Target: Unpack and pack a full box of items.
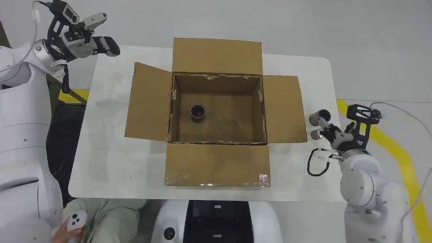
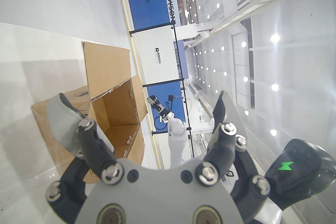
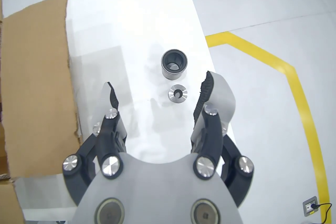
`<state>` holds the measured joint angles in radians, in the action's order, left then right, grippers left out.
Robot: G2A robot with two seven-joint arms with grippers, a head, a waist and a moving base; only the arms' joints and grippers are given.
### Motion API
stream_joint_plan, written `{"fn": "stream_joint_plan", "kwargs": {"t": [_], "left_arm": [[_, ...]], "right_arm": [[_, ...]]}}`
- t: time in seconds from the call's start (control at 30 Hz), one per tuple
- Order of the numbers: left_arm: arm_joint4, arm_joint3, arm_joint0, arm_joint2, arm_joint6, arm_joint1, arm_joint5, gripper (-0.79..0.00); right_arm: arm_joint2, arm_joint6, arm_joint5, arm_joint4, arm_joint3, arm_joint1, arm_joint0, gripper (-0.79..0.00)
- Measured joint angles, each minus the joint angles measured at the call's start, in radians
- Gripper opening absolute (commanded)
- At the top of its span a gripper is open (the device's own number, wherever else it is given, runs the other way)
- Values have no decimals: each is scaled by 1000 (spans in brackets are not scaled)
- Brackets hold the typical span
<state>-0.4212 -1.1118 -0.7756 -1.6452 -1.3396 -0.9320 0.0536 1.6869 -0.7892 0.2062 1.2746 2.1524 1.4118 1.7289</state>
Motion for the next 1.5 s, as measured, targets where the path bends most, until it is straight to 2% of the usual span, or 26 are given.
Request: {"fn": "stream_joint_plan", "kwargs": {"t": [0.33,0.47,0.53,0.73,1.5], "left_arm": [[0,0,0,0,0,0,0,0],[0,0,0,0,0,0,0,0],[0,0,0,0,0,0,0,0],[0,0,0,0,0,0,0,0],[0,0,0,0,0,0,0,0]], "right_arm": [[17,2,-5,-36,-87,-4,-8,-299],[8,-4,-9,-41,-117,-6,-18,-311],[3,-11,-13,-40,-132,-7,-23,-277],[-18,-23,-22,-32,-186,-10,-45,-348],[-41,-7,-3,-73,-376,-18,-152,-342]]}}
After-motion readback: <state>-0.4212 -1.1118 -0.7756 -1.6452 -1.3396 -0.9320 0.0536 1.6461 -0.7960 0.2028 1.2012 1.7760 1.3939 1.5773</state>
